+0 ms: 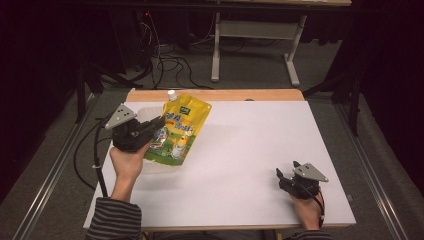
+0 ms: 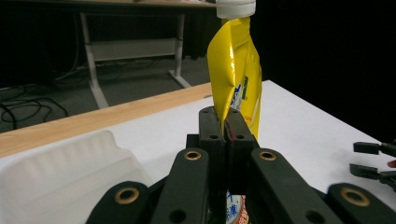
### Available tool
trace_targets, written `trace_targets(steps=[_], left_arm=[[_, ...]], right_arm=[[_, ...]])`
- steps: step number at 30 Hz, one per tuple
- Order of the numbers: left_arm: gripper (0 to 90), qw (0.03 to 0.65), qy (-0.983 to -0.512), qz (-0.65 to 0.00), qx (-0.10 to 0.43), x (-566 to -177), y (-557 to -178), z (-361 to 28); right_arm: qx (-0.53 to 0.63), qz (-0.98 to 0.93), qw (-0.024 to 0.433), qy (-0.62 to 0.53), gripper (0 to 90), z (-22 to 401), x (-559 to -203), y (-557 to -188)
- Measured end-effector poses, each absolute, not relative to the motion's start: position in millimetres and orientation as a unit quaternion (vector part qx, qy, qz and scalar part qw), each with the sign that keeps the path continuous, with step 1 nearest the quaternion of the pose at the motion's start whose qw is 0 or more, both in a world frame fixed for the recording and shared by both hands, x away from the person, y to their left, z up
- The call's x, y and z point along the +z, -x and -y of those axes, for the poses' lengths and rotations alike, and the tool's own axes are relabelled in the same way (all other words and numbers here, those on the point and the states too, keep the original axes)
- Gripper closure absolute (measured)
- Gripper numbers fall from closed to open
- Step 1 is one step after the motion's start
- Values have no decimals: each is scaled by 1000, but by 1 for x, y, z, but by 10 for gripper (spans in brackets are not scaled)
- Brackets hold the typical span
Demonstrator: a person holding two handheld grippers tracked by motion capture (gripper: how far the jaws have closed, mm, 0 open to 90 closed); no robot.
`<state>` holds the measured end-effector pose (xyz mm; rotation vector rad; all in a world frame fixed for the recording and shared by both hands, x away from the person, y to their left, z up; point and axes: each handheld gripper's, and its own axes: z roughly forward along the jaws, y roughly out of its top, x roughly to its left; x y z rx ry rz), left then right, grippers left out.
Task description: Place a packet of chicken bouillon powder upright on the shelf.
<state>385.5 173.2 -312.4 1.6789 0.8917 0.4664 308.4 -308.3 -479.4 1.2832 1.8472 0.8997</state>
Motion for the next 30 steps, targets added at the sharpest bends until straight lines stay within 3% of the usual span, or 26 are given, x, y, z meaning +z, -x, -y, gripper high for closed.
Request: trace_targets(steps=[15, 30], left_arm=[[880, 535, -692, -419, 244, -323, -395, -205], [876, 502, -704, -424, 269, -347, -411, -194]], right_arm=[[346, -712, 351, -500, 330, 309, -479, -309], [341, -717, 350, -498, 330, 307, -480, -309]])
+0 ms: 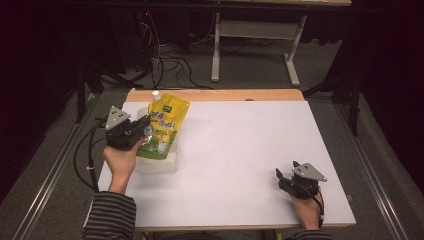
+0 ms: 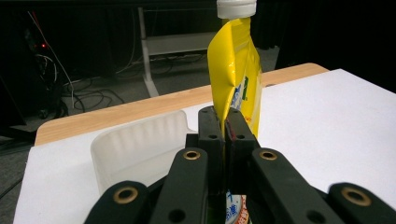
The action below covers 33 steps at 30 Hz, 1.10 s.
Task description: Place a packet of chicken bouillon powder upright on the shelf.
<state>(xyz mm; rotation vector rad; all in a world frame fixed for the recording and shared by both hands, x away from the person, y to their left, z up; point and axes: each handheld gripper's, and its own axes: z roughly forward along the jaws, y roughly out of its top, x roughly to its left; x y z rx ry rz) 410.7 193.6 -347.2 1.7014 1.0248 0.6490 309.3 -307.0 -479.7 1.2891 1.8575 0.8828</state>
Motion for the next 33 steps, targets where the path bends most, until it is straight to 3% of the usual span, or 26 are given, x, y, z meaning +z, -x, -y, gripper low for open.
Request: trace_targets(steps=[19, 33], left_arm=[[859, 479, -719, -418, 280, -375, -407, -184], [847, 436, -748, -423, 269, -365, -393, -188]], right_arm=[[336, -720, 349, -497, 329, 306, -480, -310], [332, -722, 347, -498, 329, 306, -480, -311]])
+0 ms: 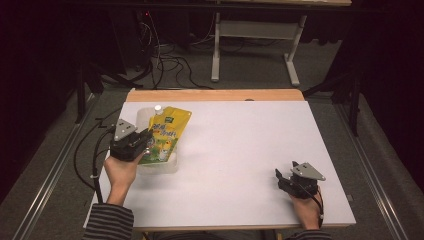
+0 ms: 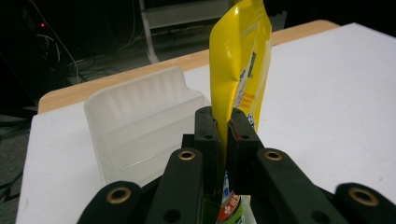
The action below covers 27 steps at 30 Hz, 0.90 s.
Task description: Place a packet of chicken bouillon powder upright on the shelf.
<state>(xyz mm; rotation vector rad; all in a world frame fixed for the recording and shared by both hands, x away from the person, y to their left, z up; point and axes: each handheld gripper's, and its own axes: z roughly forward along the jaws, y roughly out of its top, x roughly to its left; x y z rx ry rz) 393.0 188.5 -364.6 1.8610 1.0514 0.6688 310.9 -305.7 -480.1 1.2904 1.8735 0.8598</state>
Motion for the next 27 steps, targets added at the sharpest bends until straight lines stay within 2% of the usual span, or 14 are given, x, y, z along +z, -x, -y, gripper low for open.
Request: trace_targets(steps=[5, 10, 14, 16, 27], left_arm=[[868, 426, -747, -432, 271, -362, -395, -188], [890, 455, -719, -449, 273, -367, -403, -188], [888, 464, -702, -445, 308, -373, -404, -179], [885, 465, -700, -448, 306, -375, -404, -179], [856, 444, -723, -434, 303, -379, -380, -191]], right_arm=[[331, -723, 347, -498, 329, 306, -480, -311], [330, -723, 347, -498, 329, 306, -480, -311], [330, -724, 348, -496, 329, 306, -480, -311], [331, -722, 348, -498, 329, 306, -480, -311], [328, -725, 348, -496, 329, 306, -480, -311]])
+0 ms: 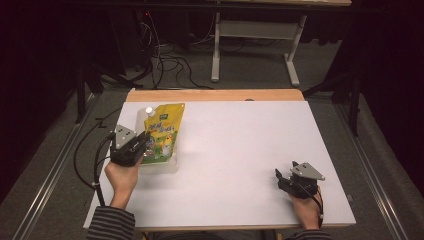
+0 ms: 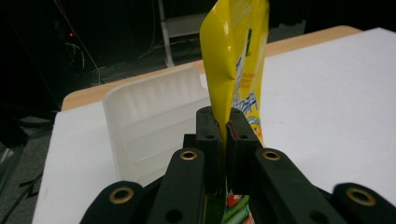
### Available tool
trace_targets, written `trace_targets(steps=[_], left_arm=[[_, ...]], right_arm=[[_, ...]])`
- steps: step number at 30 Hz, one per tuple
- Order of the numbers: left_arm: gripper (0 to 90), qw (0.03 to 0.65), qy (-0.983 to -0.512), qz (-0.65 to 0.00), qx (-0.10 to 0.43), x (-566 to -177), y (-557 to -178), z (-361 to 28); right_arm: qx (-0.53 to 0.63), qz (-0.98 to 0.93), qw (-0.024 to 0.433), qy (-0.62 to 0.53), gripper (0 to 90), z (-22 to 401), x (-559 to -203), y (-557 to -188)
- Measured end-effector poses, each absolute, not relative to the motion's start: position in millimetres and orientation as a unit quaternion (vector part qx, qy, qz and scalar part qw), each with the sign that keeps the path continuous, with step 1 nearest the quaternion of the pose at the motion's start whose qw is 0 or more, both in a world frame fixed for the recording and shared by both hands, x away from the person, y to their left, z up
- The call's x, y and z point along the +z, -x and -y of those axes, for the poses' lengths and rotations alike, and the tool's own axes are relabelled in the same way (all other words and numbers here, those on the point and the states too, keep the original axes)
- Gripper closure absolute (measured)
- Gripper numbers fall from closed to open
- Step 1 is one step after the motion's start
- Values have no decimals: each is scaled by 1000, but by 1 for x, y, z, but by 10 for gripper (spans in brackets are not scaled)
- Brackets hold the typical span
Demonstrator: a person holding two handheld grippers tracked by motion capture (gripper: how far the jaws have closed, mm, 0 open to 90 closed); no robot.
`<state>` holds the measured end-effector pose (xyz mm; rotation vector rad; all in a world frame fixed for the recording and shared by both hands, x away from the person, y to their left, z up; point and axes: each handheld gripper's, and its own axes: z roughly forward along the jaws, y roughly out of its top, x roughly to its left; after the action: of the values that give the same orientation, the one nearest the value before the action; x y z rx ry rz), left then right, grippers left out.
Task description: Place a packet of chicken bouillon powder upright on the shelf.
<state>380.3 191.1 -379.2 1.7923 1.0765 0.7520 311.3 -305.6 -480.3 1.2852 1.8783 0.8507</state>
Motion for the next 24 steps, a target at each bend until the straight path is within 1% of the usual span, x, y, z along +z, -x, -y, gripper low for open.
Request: trace_targets(steps=[5, 11, 16, 24], left_arm=[[860, 446, -721, -435, 302, -382, -375, -191], [875, 449, -710, -453, 299, -390, -371, -196], [876, 446, -705, -467, 293, -402, -366, -204], [873, 452, -697, -474, 293, -410, -360, -208]], right_arm=[[329, -724, 348, -497, 329, 306, -480, -311], [333, -721, 350, -497, 330, 306, -480, -310], [332, -722, 350, -496, 330, 306, -480, -310], [331, -722, 350, -496, 330, 306, -480, -311]])
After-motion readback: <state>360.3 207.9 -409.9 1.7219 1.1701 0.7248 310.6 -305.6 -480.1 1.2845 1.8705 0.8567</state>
